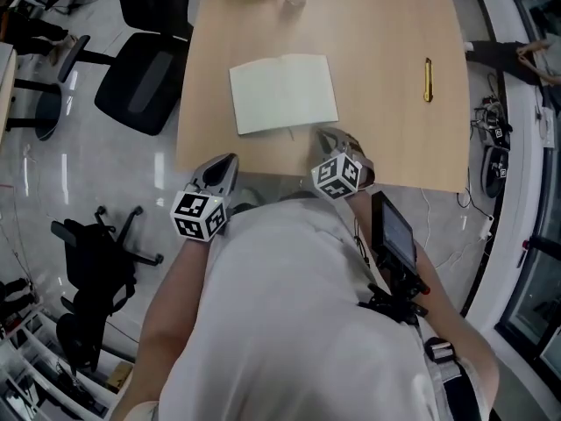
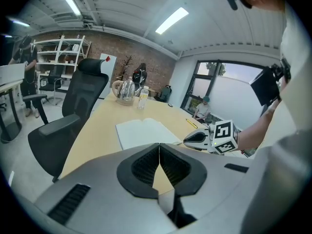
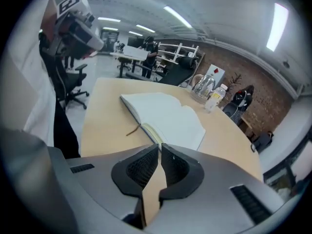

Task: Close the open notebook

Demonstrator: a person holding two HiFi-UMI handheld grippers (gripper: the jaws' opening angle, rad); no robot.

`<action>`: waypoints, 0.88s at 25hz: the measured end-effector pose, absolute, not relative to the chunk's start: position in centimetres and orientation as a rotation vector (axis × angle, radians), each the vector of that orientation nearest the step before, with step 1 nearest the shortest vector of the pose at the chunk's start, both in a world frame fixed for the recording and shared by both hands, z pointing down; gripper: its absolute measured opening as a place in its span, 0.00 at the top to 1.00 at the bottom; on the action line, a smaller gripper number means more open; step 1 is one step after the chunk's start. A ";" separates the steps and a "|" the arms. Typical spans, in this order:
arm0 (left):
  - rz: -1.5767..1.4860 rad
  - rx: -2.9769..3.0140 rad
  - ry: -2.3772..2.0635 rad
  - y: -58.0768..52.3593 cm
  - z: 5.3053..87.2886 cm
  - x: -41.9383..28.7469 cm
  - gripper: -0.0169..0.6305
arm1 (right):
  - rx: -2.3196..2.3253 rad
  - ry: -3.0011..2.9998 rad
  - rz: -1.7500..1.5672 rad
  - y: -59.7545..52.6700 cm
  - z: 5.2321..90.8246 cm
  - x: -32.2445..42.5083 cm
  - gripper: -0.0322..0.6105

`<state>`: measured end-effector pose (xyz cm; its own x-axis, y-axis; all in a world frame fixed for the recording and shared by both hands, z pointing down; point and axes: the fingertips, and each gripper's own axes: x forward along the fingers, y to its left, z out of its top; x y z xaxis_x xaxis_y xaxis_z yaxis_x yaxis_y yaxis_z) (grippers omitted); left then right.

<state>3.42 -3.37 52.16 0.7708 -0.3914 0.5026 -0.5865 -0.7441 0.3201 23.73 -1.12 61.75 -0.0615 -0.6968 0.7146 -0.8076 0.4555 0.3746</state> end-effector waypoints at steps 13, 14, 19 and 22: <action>0.555 2.410 -0.787 -1.8 54.4 0.4 0.96 | 0.988 -1.542 -0.268 -3.0 64.0 26.5 0.75; 0.555 2.407 -0.790 -1.8 54.5 0.2 0.96 | 0.970 -1.536 -0.287 -3.1 64.1 26.3 0.74; 0.534 2.389 -0.822 -2.5 55.0 -0.3 0.96 | 0.880 -1.492 -0.403 -3.8 64.8 25.5 0.72; 0.528 2.383 -0.836 -2.6 55.0 -0.5 0.96 | 0.856 -1.459 -0.469 -4.0 65.0 25.3 0.72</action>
